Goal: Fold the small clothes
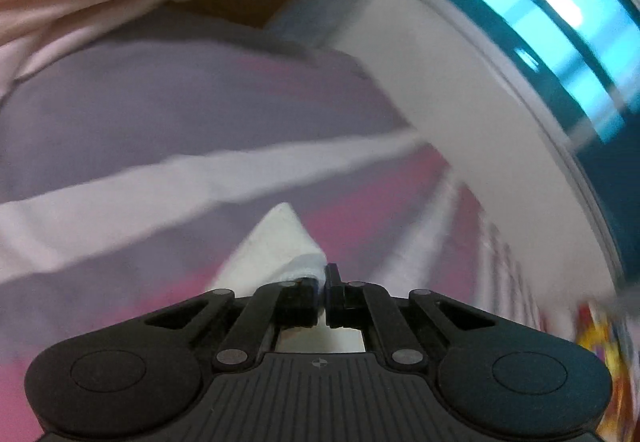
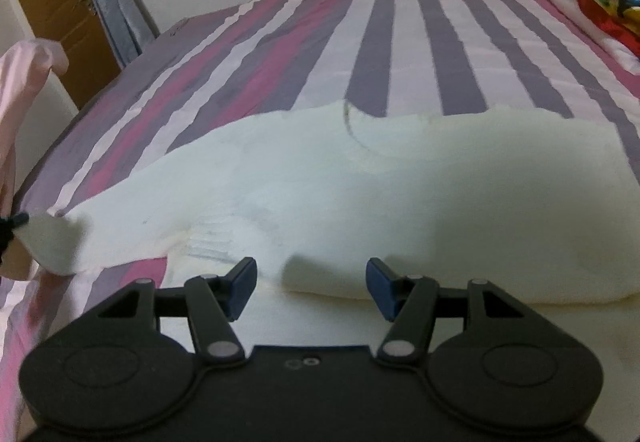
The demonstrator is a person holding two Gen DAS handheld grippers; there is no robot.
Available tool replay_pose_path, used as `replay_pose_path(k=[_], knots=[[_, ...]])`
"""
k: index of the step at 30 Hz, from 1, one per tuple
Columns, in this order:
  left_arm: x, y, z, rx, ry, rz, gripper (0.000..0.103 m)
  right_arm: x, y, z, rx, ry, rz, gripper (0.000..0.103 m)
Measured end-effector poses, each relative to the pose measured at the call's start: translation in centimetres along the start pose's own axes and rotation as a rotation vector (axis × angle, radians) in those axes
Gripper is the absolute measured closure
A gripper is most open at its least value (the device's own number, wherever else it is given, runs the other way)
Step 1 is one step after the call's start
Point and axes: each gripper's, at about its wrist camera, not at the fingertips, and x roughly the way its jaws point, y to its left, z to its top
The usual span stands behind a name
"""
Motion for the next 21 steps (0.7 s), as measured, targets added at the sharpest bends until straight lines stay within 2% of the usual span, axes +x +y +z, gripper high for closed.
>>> replay_pose_path(k=[5, 9, 11, 14, 16, 17, 18, 19, 21], knots=[[0.7, -11.5, -5.1, 0.239, 0.089, -0.163, 0.1, -1.2, -2.5, 0.2, 0.027, -0.024, -0.008, 0.043], [2.9, -20.1, -11.5, 0.383, 0.228, -0.256, 0.1, -2.5, -5.8, 0.2, 0.066, -0.038, -0.035, 0.043], [3.6, -23.5, -15.9, 0.482, 0.319, -0.275, 0.1, -3.0, -7.8, 0.0, 0.084, -0.043, -0.055, 0.043], [4.4, -26.0, -21.0, 0.56, 0.456, -0.243, 0.098, -3.9, -10.9, -0.5, 0.115, -0.043, -0.089, 0.043], [3.8, -26.6, -22.7, 0.567, 0.504, -0.238, 0.079, -4.3, -12.7, -0.9, 0.133, -0.036, -0.101, 0.043], [3.1, -26.5, -23.0, 0.559, 0.504, -0.25, 0.048, -4.4, -13.3, -1.0, 0.139, -0.031, -0.101, 0.043], [2.9, -26.8, -22.9, 0.555, 0.483, -0.273, 0.022, -4.5, -13.8, -1.1, 0.144, -0.027, -0.098, 0.043], [1.8, -27.0, -22.7, 0.561, 0.443, -0.289, 0.016, -4.6, -14.2, -1.3, 0.148, -0.026, -0.1, 0.042], [0.2, -27.7, -22.3, 0.608, 0.396, -0.325, 0.013, -4.4, -14.7, -1.4, 0.159, -0.024, -0.092, 0.041]])
